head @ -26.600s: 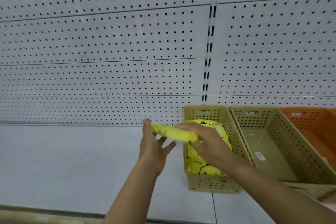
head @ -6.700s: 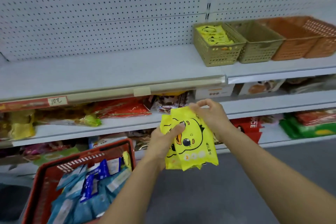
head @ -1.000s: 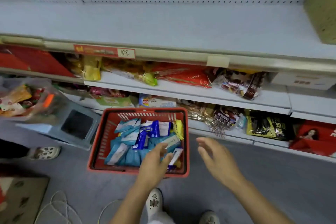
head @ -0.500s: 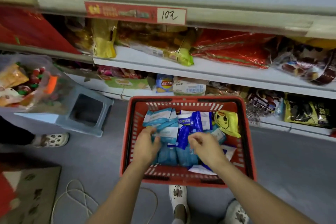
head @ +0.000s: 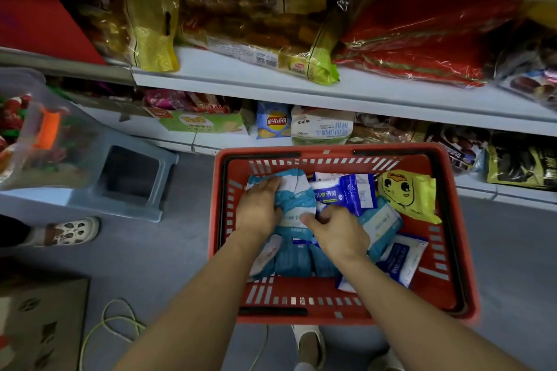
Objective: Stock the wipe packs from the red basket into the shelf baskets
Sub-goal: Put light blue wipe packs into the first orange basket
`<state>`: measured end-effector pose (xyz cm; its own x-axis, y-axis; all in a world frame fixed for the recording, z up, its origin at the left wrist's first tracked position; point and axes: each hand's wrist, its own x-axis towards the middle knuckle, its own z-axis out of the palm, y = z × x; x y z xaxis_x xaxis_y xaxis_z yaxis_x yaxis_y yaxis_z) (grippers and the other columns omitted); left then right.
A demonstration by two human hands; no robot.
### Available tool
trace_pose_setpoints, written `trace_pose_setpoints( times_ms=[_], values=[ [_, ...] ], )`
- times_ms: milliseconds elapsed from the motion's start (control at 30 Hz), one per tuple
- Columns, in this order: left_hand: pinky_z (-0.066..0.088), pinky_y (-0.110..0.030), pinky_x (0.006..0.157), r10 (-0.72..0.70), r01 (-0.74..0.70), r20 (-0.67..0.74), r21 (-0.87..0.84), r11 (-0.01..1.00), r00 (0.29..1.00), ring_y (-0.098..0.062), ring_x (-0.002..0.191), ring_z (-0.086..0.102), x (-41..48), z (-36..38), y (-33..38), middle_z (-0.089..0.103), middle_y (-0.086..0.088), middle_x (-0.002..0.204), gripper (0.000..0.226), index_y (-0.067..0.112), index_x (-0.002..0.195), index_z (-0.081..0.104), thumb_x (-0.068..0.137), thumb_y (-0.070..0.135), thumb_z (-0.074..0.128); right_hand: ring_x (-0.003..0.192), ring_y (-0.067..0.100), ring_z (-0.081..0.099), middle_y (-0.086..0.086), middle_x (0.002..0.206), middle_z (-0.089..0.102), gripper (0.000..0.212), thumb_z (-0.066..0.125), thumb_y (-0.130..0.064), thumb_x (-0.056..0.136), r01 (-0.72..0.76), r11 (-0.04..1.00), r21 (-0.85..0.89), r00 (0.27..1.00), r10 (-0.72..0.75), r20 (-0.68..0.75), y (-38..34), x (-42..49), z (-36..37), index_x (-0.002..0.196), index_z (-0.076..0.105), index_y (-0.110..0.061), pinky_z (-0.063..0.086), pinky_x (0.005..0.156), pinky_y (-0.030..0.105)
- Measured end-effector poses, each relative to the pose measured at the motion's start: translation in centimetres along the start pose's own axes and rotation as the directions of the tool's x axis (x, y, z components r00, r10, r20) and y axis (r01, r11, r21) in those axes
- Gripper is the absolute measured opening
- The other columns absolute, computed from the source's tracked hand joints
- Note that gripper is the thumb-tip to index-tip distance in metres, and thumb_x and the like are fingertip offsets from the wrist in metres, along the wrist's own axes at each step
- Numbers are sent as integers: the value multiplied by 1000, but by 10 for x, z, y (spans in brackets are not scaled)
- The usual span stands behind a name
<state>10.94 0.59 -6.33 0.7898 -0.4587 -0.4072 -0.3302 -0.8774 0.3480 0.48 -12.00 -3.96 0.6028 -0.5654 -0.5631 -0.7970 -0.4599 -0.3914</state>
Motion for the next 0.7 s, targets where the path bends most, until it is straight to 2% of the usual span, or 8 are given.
trace_pose_setpoints(
  times_ms=[200,267,333,467,533,567,633,700],
  values=[
    [44,-35,96,68,-56,-73,160,986,995,-28,113,56,3,-14,1,64,-7,123,34,27,132,55,99,26,46,75,16,59,-7,76,62,14,63,-30,85,39,991,125,999,-43,32,-2,1,3,76,55,-22,46,65,29],
    [48,-35,84,32,-27,-130,43,999,991,-28,100,62,-8,-19,6,69,-9,107,26,20,120,61,100,26,46,64,16,50,-5,65,52,19,62,-18,82,84,944,320,994,-100,35,2,-3,-5,68,49,-18,43,62,30],
    [46,-31,63,-81,27,-195,-265,964,978,-21,77,63,-27,-28,15,69,-8,91,16,14,102,61,99,23,48,57,13,37,-1,61,39,26,60,-4,81,123,858,500,989,-146,8,9,-14,-24,65,41,-13,37,56,27],
    [43,-17,45,-318,110,-104,-801,589,942,1,50,54,-70,-51,54,61,-6,75,17,11,89,56,101,11,44,54,8,37,3,60,40,29,58,5,81,129,706,696,992,-100,-83,38,-41,-82,65,41,-11,32,52,20],
    [56,-24,56,-333,170,37,-909,379,942,-4,62,64,-88,-57,76,66,-12,82,18,10,94,59,99,8,42,59,13,47,9,64,49,27,60,3,83,126,636,761,992,-80,-97,55,-55,-115,66,45,-13,37,54,27],
    [60,-37,69,-312,192,91,-931,310,946,-14,74,67,-95,-58,88,68,-16,90,19,13,96,61,98,10,43,58,14,51,8,63,54,28,60,1,85,128,605,785,992,-79,-101,64,-61,-133,67,47,-15,39,52,27],
    [55,-51,81,-263,195,117,-936,292,958,-27,85,64,-108,-63,117,69,-13,92,17,15,93,63,95,14,46,52,8,55,-1,58,60,27,61,-2,87,143,560,816,990,-88,-112,82,-72,-170,69,49,-17,42,45,21],
    [56,-39,76,-176,131,76,-935,329,981,-22,86,67,-123,-69,154,72,-1,89,18,17,94,65,99,13,48,49,5,55,-5,56,62,22,63,-4,87,185,551,814,982,-124,-139,101,-84,-209,72,52,-15,43,44,18]
  ],
)
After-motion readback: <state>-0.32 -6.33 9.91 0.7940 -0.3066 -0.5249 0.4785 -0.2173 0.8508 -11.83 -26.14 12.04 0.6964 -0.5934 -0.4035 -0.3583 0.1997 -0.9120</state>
